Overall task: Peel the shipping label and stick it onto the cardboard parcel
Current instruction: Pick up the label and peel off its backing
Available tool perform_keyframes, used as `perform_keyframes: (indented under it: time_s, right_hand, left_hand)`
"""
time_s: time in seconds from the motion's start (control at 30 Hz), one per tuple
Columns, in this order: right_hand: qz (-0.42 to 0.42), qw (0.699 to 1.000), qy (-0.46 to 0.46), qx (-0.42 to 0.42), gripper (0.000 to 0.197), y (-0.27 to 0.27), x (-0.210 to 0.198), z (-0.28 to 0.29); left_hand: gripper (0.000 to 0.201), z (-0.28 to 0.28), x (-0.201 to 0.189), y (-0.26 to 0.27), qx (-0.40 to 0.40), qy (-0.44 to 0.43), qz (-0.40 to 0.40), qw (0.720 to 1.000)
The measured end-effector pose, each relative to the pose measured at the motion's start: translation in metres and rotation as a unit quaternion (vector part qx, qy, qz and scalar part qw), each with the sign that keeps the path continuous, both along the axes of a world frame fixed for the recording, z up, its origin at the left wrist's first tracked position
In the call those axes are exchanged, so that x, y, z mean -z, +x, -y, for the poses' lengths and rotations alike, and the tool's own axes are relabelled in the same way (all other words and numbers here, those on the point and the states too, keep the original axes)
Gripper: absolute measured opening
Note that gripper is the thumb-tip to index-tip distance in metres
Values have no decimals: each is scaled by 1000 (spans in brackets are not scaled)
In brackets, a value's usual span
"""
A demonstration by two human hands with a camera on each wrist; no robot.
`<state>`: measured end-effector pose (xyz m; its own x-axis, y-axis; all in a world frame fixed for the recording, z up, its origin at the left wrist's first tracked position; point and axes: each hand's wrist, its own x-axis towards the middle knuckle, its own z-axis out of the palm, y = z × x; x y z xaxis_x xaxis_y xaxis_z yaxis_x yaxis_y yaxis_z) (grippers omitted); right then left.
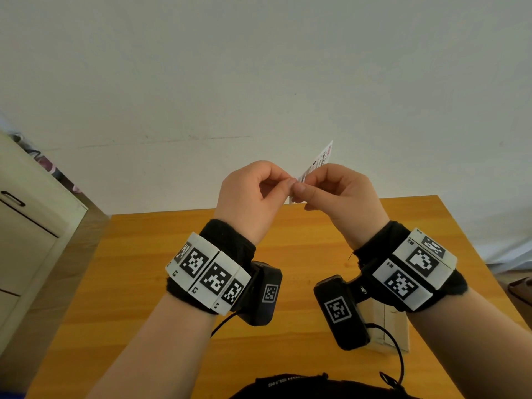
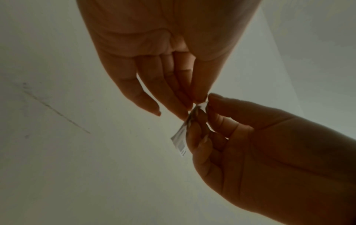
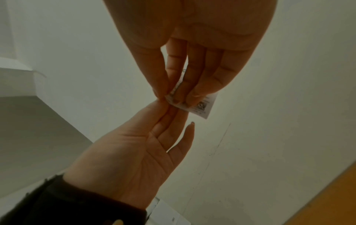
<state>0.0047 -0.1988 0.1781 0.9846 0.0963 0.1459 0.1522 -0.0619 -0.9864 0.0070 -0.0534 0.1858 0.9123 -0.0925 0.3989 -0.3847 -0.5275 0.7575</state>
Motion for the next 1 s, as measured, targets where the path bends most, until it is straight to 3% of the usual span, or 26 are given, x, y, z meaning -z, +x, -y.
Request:
perform_keyframes:
  time_s: [0.43,0.6,0.8,1.0]
  right_hand:
    - [-54,994,95,4,15,-3,0,0]
    - [-33,997,76,-6,8,-4,0,0]
    - [17,999,27,8,26,-4,2,0]
    - [19,999,13,28,14,-2,3,0]
  left_hand:
    - [10,5,1,2,-20,56,13,998]
    - [11,5,-1,1,-28,81,26,996]
    - [10,5,1,1,-28,88,16,996]
    - [9,3,3,0,-28,59,-12,998]
